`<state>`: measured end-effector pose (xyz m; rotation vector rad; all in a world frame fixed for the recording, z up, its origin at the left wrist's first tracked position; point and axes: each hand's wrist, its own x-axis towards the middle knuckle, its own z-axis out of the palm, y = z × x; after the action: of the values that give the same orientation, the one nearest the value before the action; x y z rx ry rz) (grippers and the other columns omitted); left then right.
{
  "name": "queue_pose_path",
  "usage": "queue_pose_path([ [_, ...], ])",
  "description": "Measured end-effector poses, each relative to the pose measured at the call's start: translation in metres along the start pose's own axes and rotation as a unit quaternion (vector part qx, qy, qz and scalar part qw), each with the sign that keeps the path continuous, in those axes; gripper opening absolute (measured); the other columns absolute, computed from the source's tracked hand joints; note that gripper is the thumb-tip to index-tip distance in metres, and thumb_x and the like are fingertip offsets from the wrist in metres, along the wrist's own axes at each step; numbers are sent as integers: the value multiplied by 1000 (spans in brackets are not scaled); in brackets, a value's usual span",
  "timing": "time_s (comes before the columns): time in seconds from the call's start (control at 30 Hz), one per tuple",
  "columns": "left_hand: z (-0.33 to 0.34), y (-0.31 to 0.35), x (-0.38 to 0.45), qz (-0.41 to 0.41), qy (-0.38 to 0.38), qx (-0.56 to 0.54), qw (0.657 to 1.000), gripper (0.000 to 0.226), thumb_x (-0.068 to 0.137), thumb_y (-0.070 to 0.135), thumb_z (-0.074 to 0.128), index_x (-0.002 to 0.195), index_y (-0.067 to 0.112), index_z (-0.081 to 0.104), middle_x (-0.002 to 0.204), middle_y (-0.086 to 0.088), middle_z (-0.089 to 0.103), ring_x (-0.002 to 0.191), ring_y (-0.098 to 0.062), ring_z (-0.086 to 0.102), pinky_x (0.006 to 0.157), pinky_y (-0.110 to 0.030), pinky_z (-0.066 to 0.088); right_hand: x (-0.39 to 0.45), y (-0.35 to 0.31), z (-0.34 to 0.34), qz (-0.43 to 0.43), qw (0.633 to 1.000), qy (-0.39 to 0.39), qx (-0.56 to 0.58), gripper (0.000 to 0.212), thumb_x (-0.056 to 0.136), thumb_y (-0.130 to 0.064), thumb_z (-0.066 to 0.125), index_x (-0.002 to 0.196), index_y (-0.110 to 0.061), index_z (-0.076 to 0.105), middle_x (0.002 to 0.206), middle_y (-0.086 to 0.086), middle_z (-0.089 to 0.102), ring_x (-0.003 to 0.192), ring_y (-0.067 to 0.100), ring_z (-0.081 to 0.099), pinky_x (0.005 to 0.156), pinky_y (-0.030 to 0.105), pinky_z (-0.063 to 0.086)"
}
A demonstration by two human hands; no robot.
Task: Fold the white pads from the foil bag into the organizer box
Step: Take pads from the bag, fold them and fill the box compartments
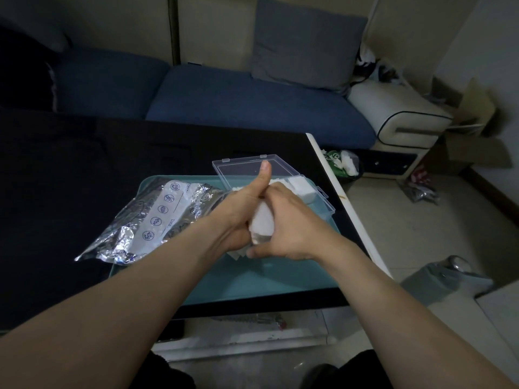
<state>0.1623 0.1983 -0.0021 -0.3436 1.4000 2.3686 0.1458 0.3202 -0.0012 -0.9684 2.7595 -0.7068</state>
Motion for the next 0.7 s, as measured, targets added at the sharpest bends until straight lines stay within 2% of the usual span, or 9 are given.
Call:
queue_pose_path([
  [0.07,-2,1,1,4,-11,-13,1000,99,74,75,54,130,-6,56,127,-23,63,115,-33,64,100,-45,51,2,-3,0,-10,1000,28,1,77,60,-30,88,126,-26,48,116,-7,49,108,14,49,97,44,47],
  [0.1,-4,1,2,6,-16,-12,1000,98,78,75,51,131,-7,56,127,-22,63,117,-32,63,101,-45,50,3,-3,0,-10,999,42,11,72,61,-28,86,123,-27,49,115,-7,51,107,14,52,96,44,48],
  [0.2,-10,6,0,-5,-40,7,999,85,82,72,50,121,-3,63,112,-18,68,103,-28,68,85,-37,59,2,1,1,12,995,63,70,71,62,-30,86,122,-28,48,116,-8,58,104,13,58,90,39,52],
  [0.33,-15,5,-5,-20,-77,39,996,48,81,50,62,105,9,66,92,-10,70,79,-18,71,72,-29,59,1,2,3,21,994,59,94,82,52,-51,85,123,-25,54,114,-7,63,101,12,63,87,37,55],
  [0.43,-14,3,-6,-12,-82,21,996,26,87,32,63,103,12,64,86,-8,67,70,-14,68,65,-26,59,2,0,3,-16,991,43,126,64,54,-43,88,111,-26,64,106,-7,68,97,12,67,84,40,57],
  [0.5,-14,3,-4,3,-73,-1,997,31,83,29,67,106,8,65,89,-11,65,72,-17,67,67,-28,59,2,2,1,-24,990,36,137,58,56,-32,92,106,-23,64,101,-5,70,93,13,69,80,42,59],
  [0.6,-15,0,0,15,-67,-9,998,45,81,31,69,116,5,63,98,-13,68,85,-21,68,78,-31,59,2,5,1,5,993,45,111,62,57,-26,90,110,-21,58,103,-3,65,93,13,65,80,37,57],
  [0.7,-17,-3,2,20,-82,6,996,46,76,31,71,113,5,63,96,-13,68,83,-20,68,75,-31,60,2,9,5,17,990,37,138,60,60,-26,86,114,-22,60,103,-5,67,93,11,66,80,34,58],
])
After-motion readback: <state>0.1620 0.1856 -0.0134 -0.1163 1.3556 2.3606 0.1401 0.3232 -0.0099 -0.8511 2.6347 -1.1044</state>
